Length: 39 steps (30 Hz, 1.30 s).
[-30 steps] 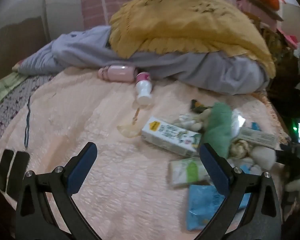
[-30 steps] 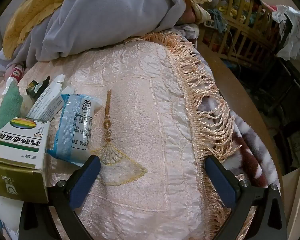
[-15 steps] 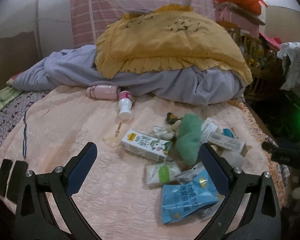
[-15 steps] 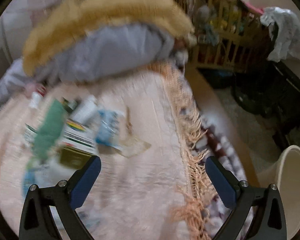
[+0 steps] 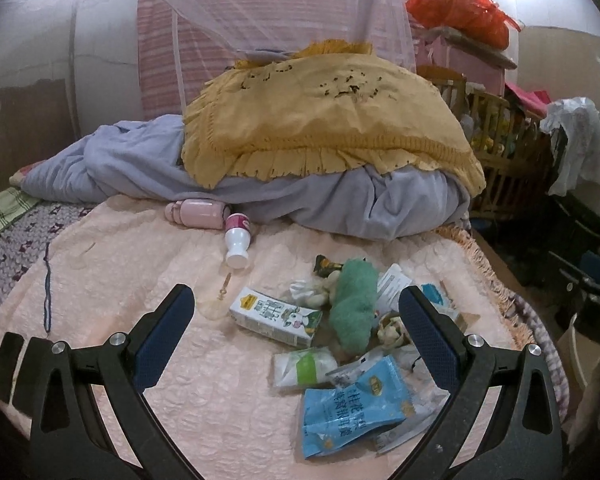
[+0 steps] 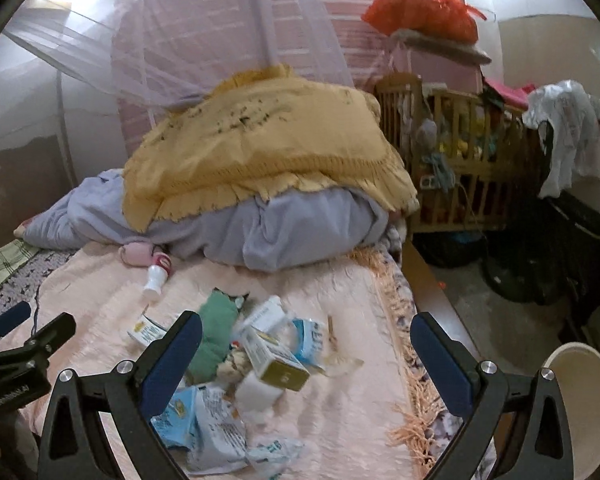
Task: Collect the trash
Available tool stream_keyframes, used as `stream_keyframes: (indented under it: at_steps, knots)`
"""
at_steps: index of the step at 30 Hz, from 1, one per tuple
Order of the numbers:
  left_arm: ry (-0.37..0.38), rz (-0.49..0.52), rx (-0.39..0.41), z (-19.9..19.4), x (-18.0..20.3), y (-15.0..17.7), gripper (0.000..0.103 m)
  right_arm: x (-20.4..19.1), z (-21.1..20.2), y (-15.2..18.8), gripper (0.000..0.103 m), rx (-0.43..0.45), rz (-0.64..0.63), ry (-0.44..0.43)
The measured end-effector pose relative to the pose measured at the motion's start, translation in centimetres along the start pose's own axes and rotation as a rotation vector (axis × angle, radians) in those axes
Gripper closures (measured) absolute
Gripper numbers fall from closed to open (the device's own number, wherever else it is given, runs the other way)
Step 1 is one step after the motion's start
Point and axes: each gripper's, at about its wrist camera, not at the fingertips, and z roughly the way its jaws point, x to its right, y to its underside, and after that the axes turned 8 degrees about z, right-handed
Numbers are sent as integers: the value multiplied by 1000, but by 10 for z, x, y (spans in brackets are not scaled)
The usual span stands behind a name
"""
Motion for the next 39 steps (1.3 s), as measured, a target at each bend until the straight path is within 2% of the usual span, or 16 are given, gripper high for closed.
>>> stream_keyframes:
  at_steps: [16,39]
  knots:
    - [14,-25,12,0,-4,0,1,-16,-8,-4,0,36,-53,8]
    - [28,-35,-19,14,-4,1,1,-12,0,-1,0,6,-65,15]
